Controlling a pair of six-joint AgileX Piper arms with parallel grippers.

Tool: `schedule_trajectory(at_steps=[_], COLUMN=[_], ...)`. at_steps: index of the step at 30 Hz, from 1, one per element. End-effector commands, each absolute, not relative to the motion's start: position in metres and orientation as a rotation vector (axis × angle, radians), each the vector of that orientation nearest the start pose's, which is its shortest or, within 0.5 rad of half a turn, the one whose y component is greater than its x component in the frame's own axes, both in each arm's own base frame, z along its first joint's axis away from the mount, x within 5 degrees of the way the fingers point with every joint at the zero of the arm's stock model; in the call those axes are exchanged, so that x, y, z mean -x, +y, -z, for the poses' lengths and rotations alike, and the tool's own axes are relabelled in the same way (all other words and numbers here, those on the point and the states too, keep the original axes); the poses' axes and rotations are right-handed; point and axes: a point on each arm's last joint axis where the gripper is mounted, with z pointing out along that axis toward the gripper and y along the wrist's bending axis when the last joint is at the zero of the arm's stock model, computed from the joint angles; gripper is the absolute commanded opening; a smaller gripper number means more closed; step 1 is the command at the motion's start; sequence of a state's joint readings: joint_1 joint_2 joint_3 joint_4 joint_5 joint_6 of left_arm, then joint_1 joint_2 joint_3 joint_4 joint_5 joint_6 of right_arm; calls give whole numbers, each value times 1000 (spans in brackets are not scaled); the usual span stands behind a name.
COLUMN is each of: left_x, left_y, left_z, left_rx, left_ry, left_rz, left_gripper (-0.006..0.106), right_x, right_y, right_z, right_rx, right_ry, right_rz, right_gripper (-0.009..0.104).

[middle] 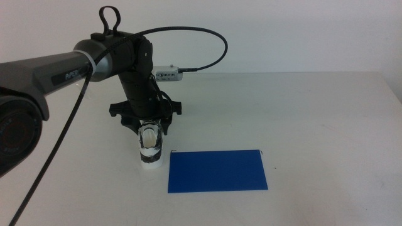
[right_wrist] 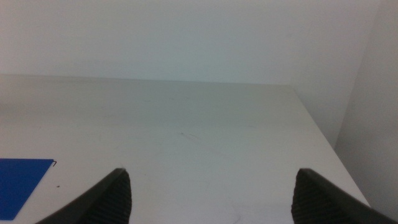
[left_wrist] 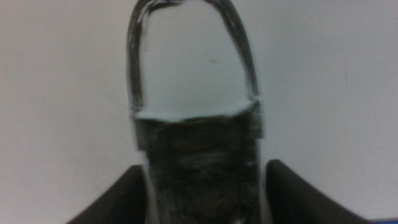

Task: Use one arm to grab the shoe from the table and place it on the mat.

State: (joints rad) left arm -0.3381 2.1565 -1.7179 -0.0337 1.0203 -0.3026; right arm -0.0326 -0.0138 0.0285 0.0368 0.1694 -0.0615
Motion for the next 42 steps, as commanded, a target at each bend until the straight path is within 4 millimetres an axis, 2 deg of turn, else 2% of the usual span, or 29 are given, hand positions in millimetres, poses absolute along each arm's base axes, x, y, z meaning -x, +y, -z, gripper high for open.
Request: schedule_trajectory(at_steps=[1, 4, 5, 8, 16, 21, 26, 32, 42], left_x=[-423, -422, -418, -411, -381, -348, -324, -316, -321], left_y=[-152, -153, -156, -153, -148, -155, -165, -191, -253], left_z=[-219, -220, -229, -246, -288, -303, -319, -322, -310], left_rx=[-5, -11, -29, -24, 52, 60, 110, 94, -55], left_ry=[2861, 2862, 2855, 2840, 2848, 2812, 2792, 2819, 2901], left_rz=[199, 202, 204, 202, 169, 96, 120, 186, 192], left_gripper=[51, 30, 15, 8, 7, 7, 7, 7, 7], right_x=[-55, -55, -55, -55, -55, -55, -55, -55, -55], right_y=[-1, -1, -1, -1, -1, -1, -1, -1, -1], right_z=[-200, -200, -200, -200, -200, -200, -200, -200, -200], right_rx=[15, 15, 15, 15, 15, 15, 15, 15, 15], right_ry=[1559, 1559, 1559, 1559, 1559, 1559, 1559, 1559, 1559], right_rz=[58, 58, 58, 58, 58, 58, 58, 58, 58], right_gripper=[66, 66, 66, 66, 66, 66, 66, 66, 66])
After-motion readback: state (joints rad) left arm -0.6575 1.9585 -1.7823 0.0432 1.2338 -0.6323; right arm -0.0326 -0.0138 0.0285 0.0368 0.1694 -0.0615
